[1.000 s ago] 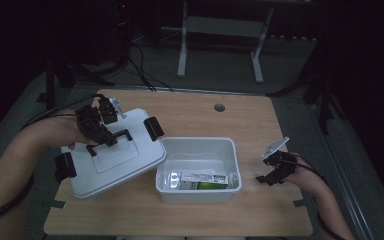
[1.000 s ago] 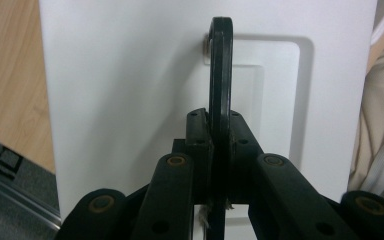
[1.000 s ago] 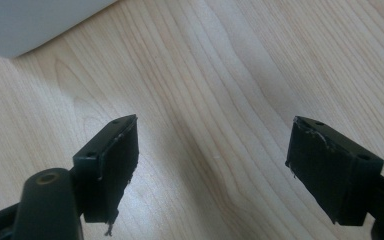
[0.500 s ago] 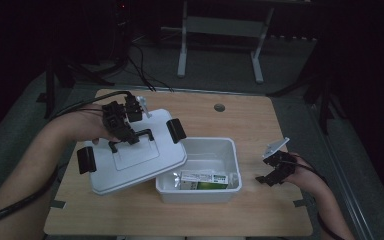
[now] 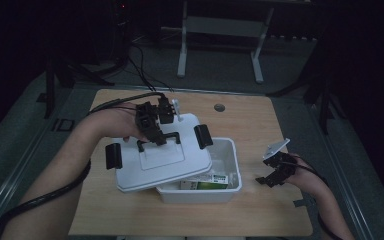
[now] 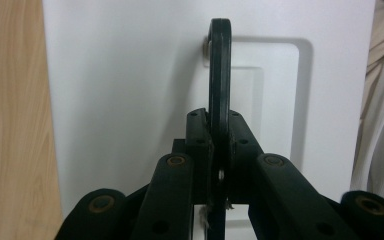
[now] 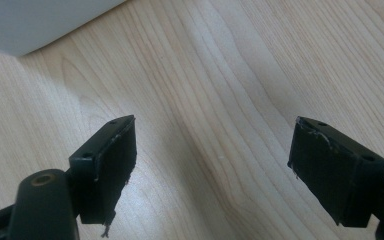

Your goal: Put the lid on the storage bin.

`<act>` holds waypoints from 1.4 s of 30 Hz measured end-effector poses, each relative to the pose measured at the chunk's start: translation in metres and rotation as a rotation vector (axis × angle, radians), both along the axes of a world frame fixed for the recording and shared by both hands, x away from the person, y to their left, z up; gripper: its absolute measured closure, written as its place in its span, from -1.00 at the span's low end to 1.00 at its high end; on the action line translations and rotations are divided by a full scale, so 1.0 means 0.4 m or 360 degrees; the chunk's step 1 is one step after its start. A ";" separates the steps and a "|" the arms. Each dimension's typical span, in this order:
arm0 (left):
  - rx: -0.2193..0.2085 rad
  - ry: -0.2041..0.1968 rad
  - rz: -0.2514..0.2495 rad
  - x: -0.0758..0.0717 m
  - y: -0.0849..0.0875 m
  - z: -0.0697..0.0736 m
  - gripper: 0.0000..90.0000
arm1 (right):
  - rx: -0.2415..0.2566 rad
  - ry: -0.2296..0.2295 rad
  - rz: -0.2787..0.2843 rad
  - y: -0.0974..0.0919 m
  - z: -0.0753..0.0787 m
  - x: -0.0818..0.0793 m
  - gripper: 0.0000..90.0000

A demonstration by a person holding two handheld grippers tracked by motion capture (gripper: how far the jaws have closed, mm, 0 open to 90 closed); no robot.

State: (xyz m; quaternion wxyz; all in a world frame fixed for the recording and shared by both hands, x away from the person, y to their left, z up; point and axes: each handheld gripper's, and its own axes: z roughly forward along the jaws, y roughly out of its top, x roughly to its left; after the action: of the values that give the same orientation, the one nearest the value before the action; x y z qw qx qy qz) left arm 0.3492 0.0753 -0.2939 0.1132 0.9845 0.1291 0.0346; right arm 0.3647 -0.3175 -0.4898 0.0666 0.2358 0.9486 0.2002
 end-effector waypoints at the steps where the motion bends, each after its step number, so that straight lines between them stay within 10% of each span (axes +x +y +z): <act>1: -0.0007 0.0001 -0.0018 0.000 -0.013 -0.002 0.86 | -0.0001 0.0001 -0.0003 0.000 0.000 0.001 -0.58; 24: 0.0024 0.0068 -0.0268 0.028 -0.233 -0.086 0.86 | 0.0016 -0.0016 0.0015 -0.005 0.005 0.000 -0.58; 42: 0.0023 0.0114 -0.0297 0.059 -0.251 -0.152 0.86 | 0.0022 -0.0008 0.0023 -0.003 0.001 0.000 -0.58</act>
State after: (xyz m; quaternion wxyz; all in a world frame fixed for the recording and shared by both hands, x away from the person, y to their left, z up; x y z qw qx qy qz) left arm 0.3726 -0.0249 -0.3546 0.1040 0.9937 0.0404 -0.0104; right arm 0.3645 -0.3186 -0.4893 0.0658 0.2290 0.9487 0.2079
